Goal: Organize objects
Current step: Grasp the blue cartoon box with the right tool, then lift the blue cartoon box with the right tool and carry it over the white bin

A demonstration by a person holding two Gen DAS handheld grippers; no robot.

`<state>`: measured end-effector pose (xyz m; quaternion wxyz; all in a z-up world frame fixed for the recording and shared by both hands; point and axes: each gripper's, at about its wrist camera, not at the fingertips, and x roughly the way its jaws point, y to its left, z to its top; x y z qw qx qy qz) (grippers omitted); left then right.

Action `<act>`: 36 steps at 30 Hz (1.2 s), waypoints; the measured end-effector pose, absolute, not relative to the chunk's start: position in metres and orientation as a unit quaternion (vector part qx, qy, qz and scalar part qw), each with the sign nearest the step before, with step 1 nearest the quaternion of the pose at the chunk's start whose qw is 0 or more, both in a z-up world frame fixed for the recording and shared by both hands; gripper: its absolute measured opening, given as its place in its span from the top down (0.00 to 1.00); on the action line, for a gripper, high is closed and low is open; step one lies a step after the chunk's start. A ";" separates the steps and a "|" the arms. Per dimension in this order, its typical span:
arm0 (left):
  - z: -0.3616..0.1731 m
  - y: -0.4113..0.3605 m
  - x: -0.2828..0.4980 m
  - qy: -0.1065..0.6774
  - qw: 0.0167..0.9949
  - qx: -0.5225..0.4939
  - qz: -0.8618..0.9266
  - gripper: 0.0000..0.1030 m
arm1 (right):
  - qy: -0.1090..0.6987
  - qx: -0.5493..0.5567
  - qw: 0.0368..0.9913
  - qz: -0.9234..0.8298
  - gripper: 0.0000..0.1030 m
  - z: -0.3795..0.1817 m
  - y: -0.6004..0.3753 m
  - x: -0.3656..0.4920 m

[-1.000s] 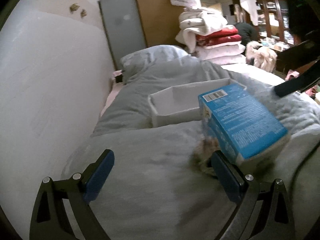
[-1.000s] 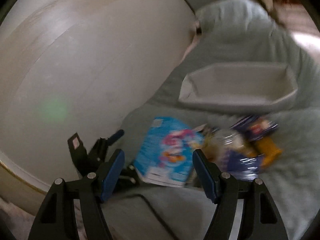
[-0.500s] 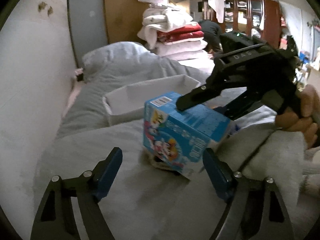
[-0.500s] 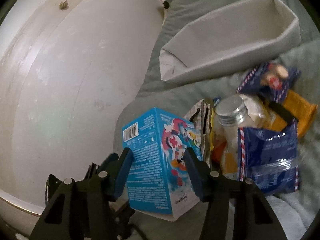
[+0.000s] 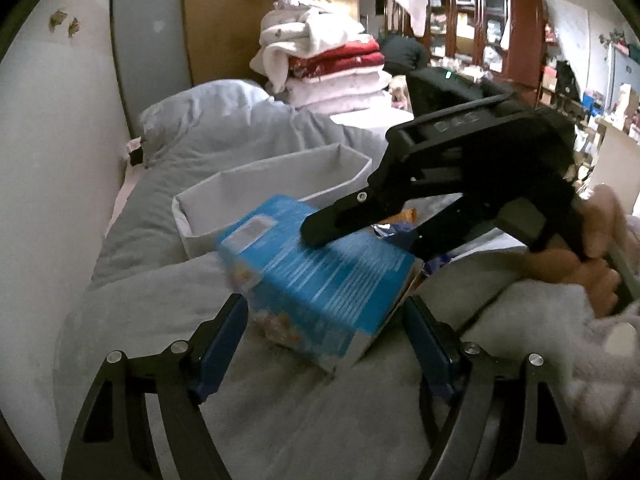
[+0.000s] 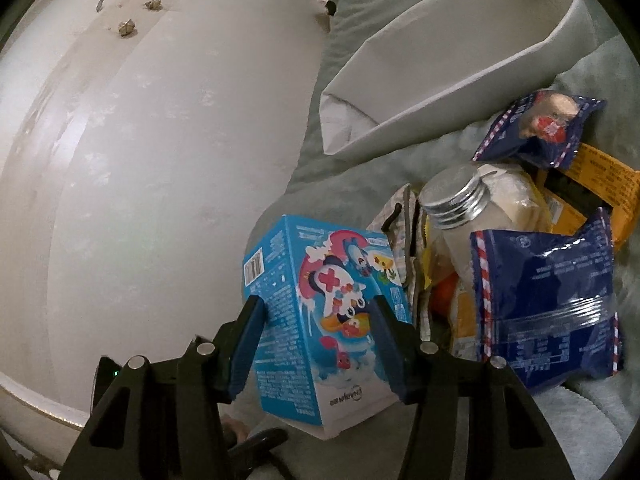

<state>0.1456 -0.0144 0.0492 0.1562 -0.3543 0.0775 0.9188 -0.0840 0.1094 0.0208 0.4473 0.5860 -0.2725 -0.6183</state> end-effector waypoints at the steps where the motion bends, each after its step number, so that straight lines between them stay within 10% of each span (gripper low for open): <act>1: 0.047 -0.013 0.142 0.074 0.152 -0.357 0.919 0.24 | -0.269 0.587 0.451 -0.616 0.50 0.021 0.107 -0.084; 18: 0.075 -0.015 0.146 0.061 0.123 -0.317 0.938 0.26 | -0.141 0.526 0.476 -0.691 0.50 0.078 0.087 -0.047; 36: 0.123 -0.059 -0.021 -0.034 0.177 -0.344 0.921 0.27 | -0.231 0.531 0.428 -0.694 0.50 0.124 0.084 -0.172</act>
